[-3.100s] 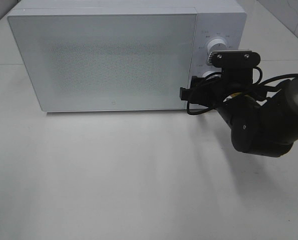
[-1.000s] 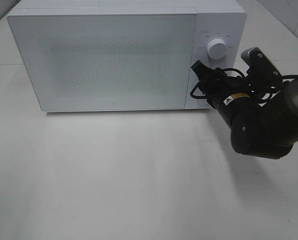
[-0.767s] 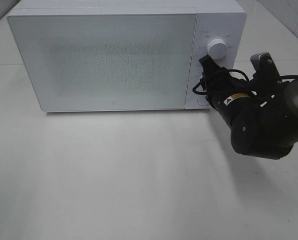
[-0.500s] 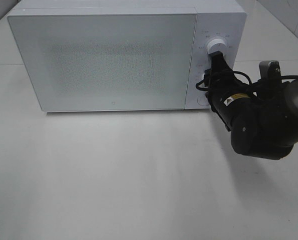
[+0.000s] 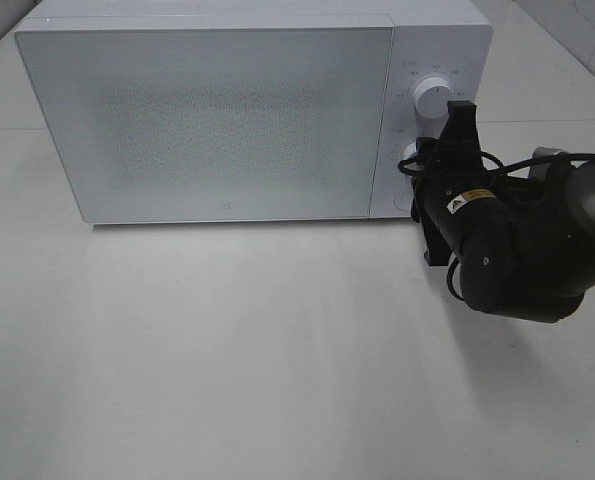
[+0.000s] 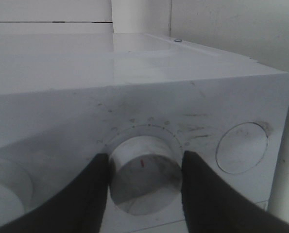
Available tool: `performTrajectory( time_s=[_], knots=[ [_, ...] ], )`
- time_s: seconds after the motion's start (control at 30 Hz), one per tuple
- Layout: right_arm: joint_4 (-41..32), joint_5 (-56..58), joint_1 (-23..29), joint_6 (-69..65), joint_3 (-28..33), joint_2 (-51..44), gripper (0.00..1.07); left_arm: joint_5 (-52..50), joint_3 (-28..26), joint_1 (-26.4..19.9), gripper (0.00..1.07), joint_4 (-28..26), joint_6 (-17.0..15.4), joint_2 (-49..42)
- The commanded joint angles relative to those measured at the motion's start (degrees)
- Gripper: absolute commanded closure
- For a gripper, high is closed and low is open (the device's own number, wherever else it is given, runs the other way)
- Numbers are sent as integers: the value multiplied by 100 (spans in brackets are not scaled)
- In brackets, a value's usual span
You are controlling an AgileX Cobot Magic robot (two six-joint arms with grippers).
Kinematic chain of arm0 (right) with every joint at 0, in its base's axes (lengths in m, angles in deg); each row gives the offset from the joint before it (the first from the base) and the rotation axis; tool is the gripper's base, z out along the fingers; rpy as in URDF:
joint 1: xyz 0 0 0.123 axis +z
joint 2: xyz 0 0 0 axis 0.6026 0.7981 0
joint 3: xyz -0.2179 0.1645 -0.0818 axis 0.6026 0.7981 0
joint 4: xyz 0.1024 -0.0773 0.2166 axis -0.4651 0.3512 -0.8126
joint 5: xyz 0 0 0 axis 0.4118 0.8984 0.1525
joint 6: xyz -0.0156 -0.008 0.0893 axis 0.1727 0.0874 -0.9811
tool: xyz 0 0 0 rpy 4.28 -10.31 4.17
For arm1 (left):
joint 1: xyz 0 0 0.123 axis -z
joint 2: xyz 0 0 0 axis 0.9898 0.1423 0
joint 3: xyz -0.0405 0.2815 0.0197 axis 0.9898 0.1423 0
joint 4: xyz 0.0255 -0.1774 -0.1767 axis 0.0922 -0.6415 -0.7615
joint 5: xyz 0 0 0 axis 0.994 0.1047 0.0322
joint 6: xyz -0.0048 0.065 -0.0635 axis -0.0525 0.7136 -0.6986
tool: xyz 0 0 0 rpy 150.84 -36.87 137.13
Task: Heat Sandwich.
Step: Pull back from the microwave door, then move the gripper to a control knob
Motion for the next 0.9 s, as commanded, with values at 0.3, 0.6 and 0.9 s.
performTrajectory(
  time_s=[0.3, 0.6, 0.9],
  knots=[
    [-172, -802, 29, -831, -74, -115, 98, -17, 23, -11, 17, -40, -40, -149],
    [-172, -791, 29, -900, -74, -115, 97, -17, 23, -11, 17, -40, -40, -149],
    [-103, -791, 29, -900, -74, -115, 94, -17, 23, -11, 17, -40, -40, -149]
  ],
)
